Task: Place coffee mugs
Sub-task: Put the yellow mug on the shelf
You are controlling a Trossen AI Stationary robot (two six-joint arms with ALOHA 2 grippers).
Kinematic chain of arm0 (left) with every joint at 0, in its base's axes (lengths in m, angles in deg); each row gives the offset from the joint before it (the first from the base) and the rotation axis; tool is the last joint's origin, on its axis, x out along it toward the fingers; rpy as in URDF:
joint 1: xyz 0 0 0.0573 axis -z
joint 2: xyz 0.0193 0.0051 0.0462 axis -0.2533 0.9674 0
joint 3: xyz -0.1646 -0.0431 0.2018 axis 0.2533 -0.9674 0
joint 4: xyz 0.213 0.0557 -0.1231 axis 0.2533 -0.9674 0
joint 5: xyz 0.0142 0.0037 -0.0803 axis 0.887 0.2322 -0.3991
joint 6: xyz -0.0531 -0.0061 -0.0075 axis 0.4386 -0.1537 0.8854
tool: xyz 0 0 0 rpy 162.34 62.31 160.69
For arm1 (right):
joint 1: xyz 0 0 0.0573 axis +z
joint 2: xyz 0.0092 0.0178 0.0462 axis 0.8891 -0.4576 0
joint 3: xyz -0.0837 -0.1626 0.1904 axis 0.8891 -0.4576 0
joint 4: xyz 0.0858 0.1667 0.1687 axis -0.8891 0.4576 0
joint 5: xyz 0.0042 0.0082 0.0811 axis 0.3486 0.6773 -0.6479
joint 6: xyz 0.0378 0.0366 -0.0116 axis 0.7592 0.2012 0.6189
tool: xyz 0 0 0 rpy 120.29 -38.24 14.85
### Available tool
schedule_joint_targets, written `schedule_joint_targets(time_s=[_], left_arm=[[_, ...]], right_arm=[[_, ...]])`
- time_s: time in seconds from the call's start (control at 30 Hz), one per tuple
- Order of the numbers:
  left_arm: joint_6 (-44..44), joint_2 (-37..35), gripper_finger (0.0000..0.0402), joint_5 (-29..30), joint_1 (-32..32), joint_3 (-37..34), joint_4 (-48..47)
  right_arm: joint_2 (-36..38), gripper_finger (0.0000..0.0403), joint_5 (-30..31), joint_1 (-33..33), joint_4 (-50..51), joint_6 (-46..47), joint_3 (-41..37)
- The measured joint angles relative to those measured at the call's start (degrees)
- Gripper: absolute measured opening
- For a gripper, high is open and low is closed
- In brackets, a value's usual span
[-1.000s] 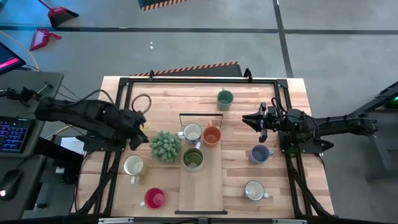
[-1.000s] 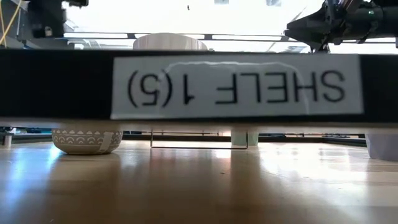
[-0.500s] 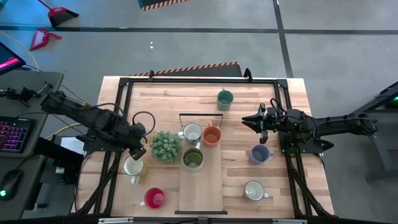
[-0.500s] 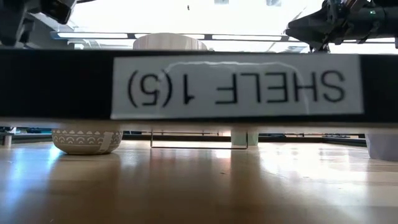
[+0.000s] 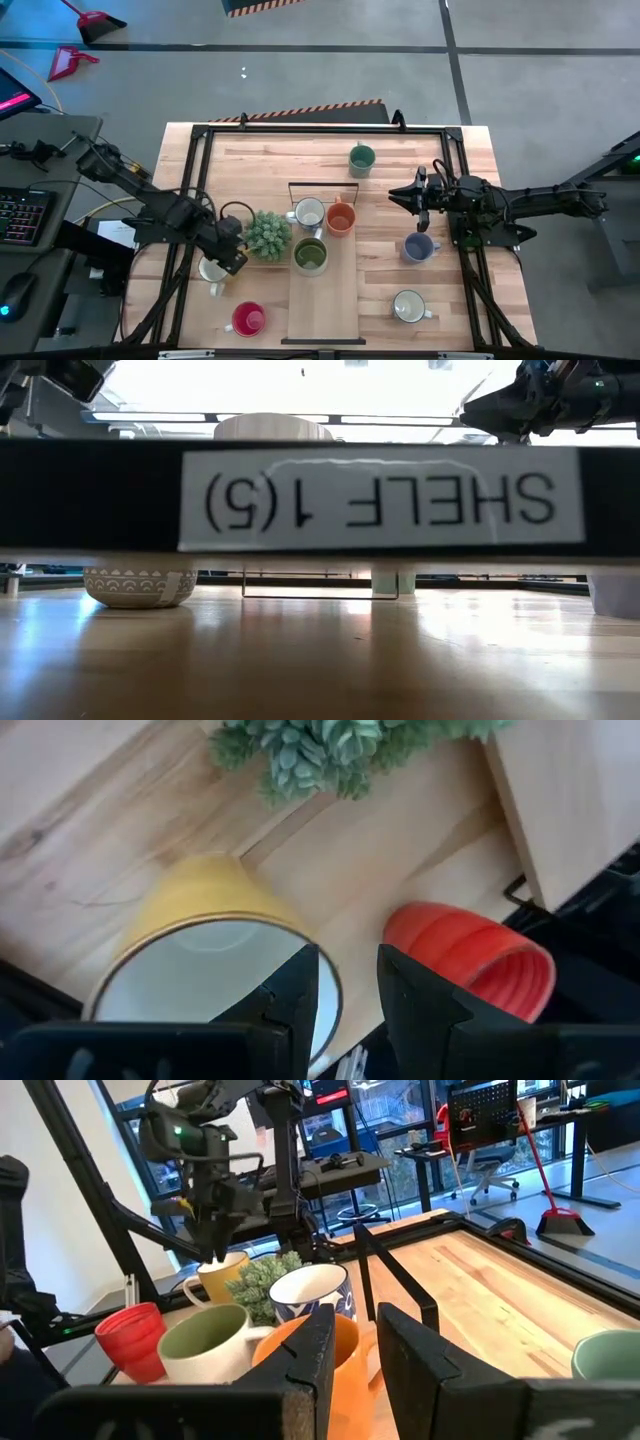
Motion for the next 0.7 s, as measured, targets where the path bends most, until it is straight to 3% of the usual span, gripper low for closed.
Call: schedule_joint_targets(time_s=[0.23,0.7], left_arm=[[0.52,4.85,0.0094,-2.26,1.48,0.29,1.83],[4.46,5.23,0.0094,-3.09,3.72,0.86,-0.29]], right_arm=[[0.0,0.0067,-1.49,-0.02,0.22,0.0,0.0],[-0.01,0.0067,-2.84,0.0,1.49,0.21,0.0]])
